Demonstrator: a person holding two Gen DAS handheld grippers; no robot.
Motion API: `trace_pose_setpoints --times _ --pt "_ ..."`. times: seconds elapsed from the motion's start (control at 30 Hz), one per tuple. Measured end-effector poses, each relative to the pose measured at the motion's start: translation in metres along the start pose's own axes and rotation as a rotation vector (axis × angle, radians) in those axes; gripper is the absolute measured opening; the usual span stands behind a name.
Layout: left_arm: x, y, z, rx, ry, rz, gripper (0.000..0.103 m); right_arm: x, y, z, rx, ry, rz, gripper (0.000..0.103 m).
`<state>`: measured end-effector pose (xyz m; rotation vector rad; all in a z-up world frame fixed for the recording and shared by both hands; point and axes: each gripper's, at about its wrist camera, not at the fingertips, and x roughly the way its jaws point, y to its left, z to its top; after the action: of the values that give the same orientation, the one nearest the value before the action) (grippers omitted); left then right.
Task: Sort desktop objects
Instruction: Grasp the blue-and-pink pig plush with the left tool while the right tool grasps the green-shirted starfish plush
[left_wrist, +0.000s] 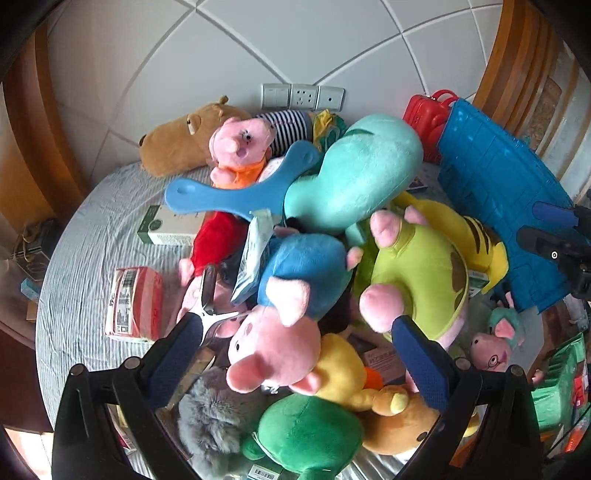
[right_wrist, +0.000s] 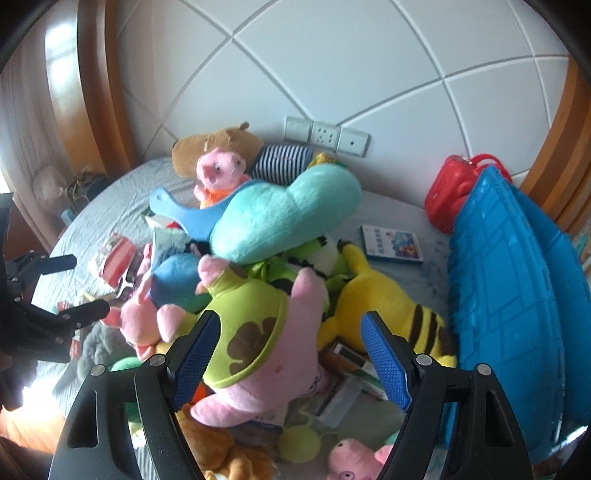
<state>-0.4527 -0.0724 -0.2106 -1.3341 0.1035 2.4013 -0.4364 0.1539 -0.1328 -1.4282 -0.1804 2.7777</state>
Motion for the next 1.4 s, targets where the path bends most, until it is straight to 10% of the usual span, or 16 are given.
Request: trace_pose_setpoints --times 0.43,0.77,1.1,1.4 --pt "0.030 0.034 -0.033 -0.047 0.101 0.009 0.103 0.090 0.064 -0.041 -0.162 0.171 0.013 0.086" --pt "0.036 0.050 -0.044 -0.078 0.133 0.014 0.103 0.135 0.112 -0.063 -0.462 0.138 -0.247 0.103" --pt "0.039 0.057 -0.049 -0.088 0.149 0.011 0.103 0.159 0.099 -0.051 -0.403 0.116 -0.354 0.103" --pt "0.042 0.053 -0.052 -0.084 0.159 -0.004 0.103 0.132 0.052 -0.036 -0.162 0.121 -0.154 0.078"
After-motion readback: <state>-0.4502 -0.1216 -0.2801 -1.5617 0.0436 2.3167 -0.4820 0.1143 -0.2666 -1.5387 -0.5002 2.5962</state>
